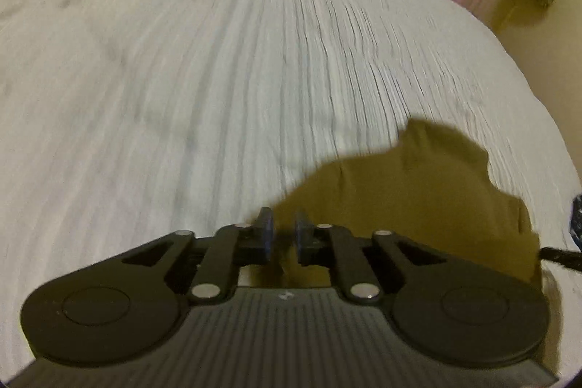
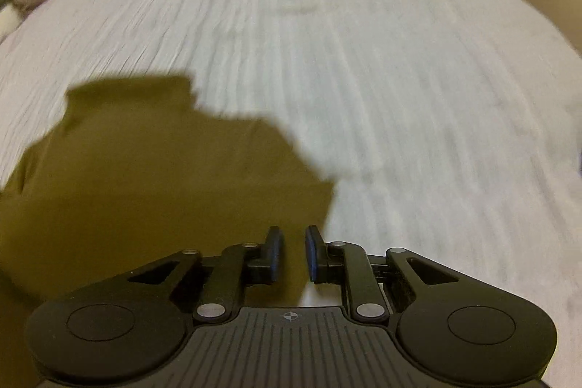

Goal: Fold clothes

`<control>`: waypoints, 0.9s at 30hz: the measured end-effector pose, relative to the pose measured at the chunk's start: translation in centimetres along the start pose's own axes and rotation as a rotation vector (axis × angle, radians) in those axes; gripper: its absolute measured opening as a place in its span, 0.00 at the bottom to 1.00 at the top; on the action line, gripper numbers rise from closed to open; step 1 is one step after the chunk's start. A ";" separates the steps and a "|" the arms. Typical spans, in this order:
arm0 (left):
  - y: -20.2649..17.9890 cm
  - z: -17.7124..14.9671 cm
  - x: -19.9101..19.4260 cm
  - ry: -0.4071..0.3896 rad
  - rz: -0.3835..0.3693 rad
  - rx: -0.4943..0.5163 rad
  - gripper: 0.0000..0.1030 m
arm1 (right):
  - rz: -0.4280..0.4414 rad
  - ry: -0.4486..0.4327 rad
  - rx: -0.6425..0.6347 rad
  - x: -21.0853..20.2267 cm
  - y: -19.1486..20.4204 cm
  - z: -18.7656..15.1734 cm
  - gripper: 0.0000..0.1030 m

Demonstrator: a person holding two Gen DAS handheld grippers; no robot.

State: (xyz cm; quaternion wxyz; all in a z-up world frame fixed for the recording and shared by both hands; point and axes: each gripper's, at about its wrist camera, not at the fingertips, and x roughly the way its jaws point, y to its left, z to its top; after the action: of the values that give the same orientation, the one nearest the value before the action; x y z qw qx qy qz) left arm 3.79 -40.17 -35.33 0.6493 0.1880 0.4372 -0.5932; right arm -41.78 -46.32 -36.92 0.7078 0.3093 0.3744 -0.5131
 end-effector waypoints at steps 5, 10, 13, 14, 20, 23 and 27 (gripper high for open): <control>-0.8 3.8 1.2 0.009 -0.049 0.007 0.17 | 0.067 0.006 0.024 1.8 -1.7 4.3 0.16; -4.4 5.4 3.2 0.064 -0.130 0.089 0.28 | 0.208 0.018 0.063 2.9 -0.1 6.4 0.44; -5.6 5.6 4.4 0.090 -0.174 0.088 0.29 | 0.236 0.007 0.056 3.1 0.8 6.7 0.64; -5.7 5.6 4.6 0.099 -0.190 0.075 0.29 | 0.238 -0.001 0.046 2.8 1.0 6.8 0.64; -5.2 4.7 3.6 0.138 -0.187 0.045 0.30 | 0.232 0.013 0.040 1.6 0.6 5.7 0.64; -4.7 3.1 2.3 0.160 -0.171 0.000 0.30 | 0.201 0.023 0.046 0.1 0.7 4.2 0.64; -4.6 -0.3 -0.3 0.198 -0.151 -0.022 0.30 | 0.155 0.035 0.067 -3.0 1.5 1.1 0.64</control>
State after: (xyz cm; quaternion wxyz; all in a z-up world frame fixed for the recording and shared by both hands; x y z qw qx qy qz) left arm -0.60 -40.84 -34.02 0.5584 0.2050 0.5185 -0.6143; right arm -40.74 -45.30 -33.76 0.7281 0.3698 0.3443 -0.4633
